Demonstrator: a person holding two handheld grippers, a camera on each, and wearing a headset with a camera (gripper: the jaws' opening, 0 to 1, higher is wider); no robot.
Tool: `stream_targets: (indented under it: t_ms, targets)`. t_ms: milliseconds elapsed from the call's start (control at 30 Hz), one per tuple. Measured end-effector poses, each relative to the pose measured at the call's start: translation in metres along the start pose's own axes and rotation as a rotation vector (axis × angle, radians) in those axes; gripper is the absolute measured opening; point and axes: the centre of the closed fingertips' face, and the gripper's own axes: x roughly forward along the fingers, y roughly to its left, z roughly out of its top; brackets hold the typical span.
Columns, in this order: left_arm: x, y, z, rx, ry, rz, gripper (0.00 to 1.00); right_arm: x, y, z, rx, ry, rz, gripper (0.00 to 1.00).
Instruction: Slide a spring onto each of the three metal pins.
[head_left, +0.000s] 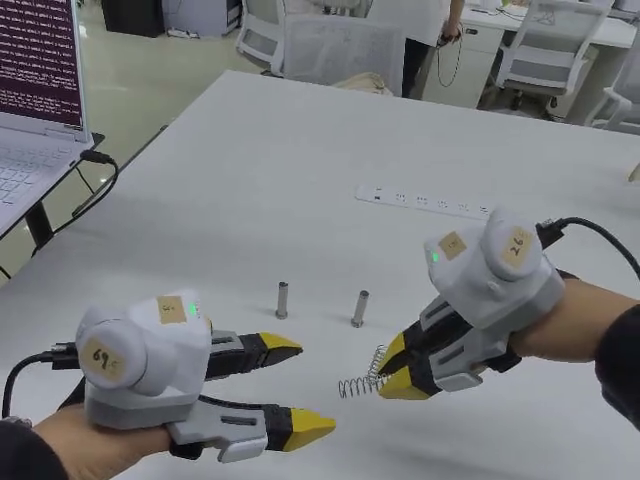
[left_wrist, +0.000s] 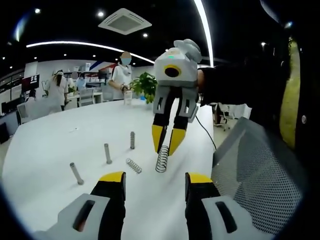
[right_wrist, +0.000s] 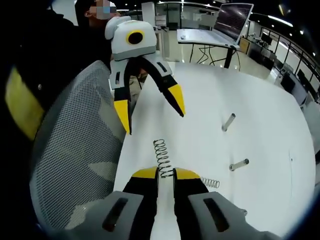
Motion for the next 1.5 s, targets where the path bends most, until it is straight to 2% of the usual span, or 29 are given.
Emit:
stream_targets:
  t_ms: [167,467,833,1100,1367,1500]
  targets:
    - [0.001,-0.002,0.003,0.019,-0.014,-0.014,0.36,0.003,0.004,0.01,-0.024,-0.005,0.011,0.08]
    - [0.005,-0.007,0.0,0.056,0.006,-0.035,0.2,0.011,0.008,0.021,-0.061,0.018,0.031,0.08]
    - [0.007,-0.008,-0.004,0.065,0.034,-0.041,0.04,0.013,0.008,0.022,-0.073,0.037,0.031,0.08]
    - [0.008,-0.008,-0.01,0.046,0.069,-0.048,0.03,0.014,0.01,0.021,-0.074,0.043,0.03,0.08]
    - [0.007,-0.011,-0.011,0.02,0.074,-0.064,0.02,0.015,0.012,0.02,-0.047,0.01,0.038,0.1]
    - [0.007,-0.009,-0.008,0.02,0.06,-0.059,0.02,0.018,0.015,0.017,-0.04,0.009,0.045,0.15]
